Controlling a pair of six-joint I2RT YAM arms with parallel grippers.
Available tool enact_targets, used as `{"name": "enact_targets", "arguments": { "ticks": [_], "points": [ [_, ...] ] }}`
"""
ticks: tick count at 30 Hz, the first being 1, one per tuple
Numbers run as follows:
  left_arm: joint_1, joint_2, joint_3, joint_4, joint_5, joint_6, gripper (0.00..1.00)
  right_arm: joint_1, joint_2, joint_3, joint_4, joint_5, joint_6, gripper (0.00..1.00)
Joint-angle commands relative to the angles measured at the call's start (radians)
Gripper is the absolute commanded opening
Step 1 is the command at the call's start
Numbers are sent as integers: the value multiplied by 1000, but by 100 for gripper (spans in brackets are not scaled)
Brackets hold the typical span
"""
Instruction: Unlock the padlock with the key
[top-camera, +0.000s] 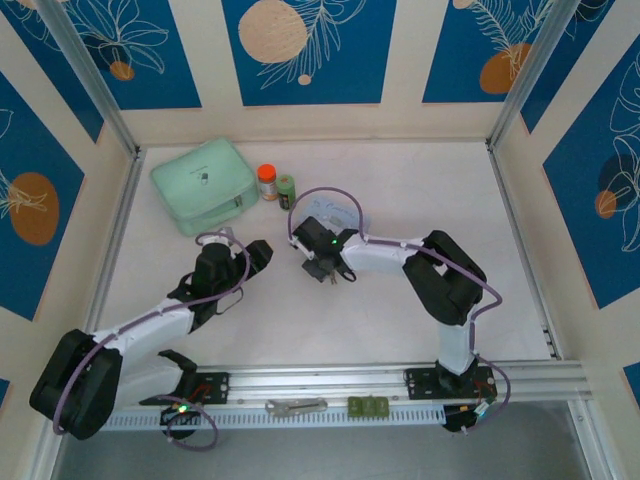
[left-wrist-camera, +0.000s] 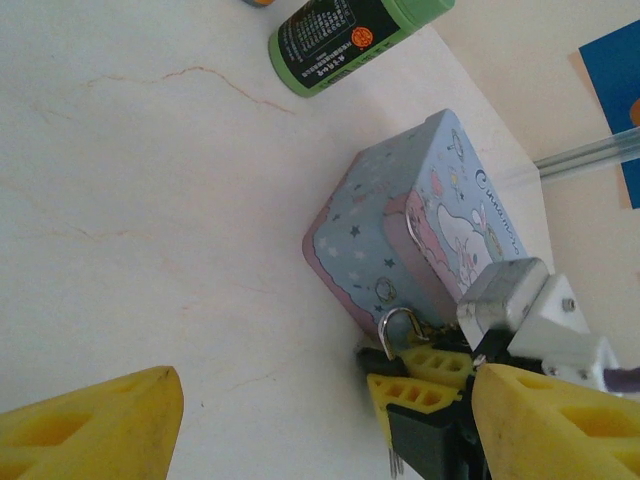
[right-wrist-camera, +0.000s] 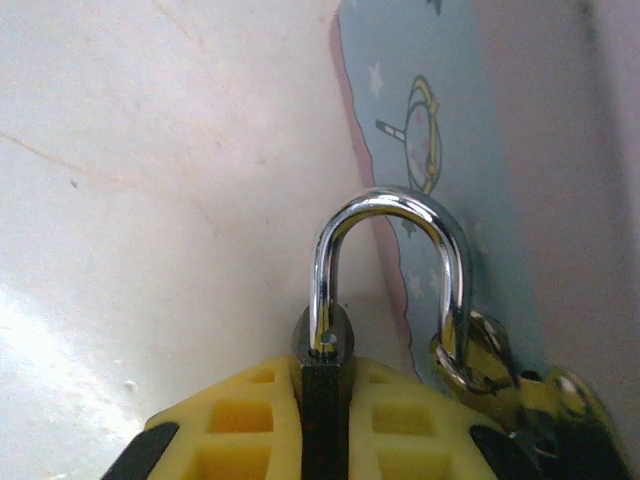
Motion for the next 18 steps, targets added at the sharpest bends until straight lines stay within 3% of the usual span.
{"name": "enact_targets", "arguments": {
  "ticks": [1,10,18],
  "points": [
    [10,-18,-7,-17,7,-9,75,-24,9,70,12,-151,-21,0],
    [10,-1,-7,6,25,-5,76,-44,34,131,6,-393,20,0],
    [10,-11,-24,19,27,-2,77,-74,25,152,35,-484,19,0]
  ]
}}
